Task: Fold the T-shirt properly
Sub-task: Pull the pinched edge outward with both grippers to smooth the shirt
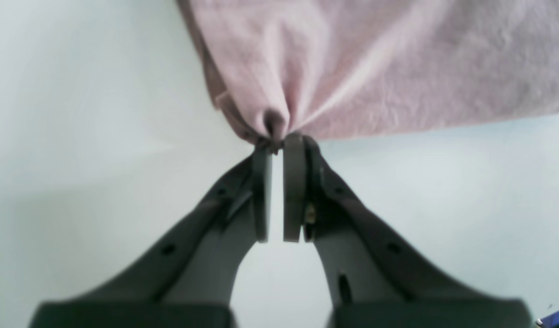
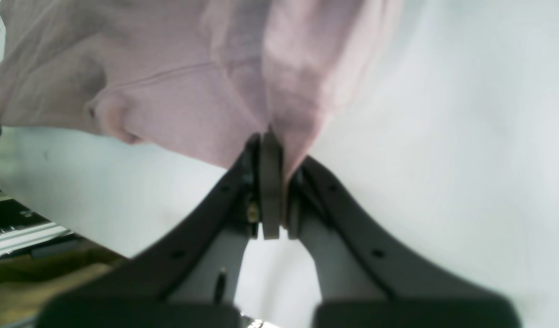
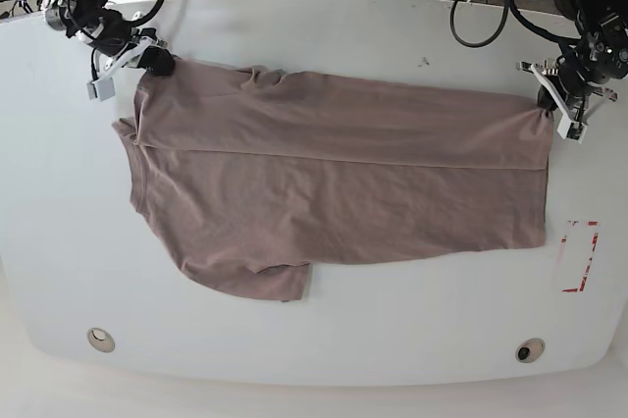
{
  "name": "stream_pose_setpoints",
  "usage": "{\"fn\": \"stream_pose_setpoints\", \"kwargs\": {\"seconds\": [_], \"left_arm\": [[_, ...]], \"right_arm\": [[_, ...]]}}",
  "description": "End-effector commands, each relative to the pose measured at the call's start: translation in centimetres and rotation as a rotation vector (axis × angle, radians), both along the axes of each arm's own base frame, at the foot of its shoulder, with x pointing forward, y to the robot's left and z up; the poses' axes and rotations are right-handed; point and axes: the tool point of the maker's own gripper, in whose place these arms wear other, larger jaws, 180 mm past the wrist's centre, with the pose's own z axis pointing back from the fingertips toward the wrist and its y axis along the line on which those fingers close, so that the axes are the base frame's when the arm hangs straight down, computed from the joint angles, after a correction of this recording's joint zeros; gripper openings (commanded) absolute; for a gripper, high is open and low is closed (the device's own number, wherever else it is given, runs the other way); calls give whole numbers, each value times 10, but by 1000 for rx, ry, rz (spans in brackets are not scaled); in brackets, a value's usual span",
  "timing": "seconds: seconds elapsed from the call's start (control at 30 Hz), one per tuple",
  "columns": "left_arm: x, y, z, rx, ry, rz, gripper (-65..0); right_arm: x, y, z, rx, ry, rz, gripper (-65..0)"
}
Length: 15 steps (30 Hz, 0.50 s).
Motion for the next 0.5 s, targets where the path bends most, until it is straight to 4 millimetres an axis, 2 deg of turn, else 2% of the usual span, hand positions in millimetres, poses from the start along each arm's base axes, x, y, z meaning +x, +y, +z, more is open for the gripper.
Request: {"fn": "stream_pose_setpoints", "kwargs": {"seconds": [0.0,0.07,0.17,0.3,0.37,0.47], "left_arm": [[8,3,22,40,-58,-24,-626],[4,4,28,65,-56,-28,-626],[-7,20,43,121,-63,6,-626],[-11,36,60,164,-91,55,-626],[-9,39,64,167,-104,65,-626],[7,40,75,171,-151,71,-626]], "right_arm": [[2,-6,28,-92,-63,41,-650],[-3,-3,35,-117,-69,56,-650],[-8,-2,47,-169,-90,80,-650],[-10,0,58,-208,-108,105,-650],[-8,1,60,-214,-118,109,-650],[0,1,64,-217,-139,109,-650]]}}
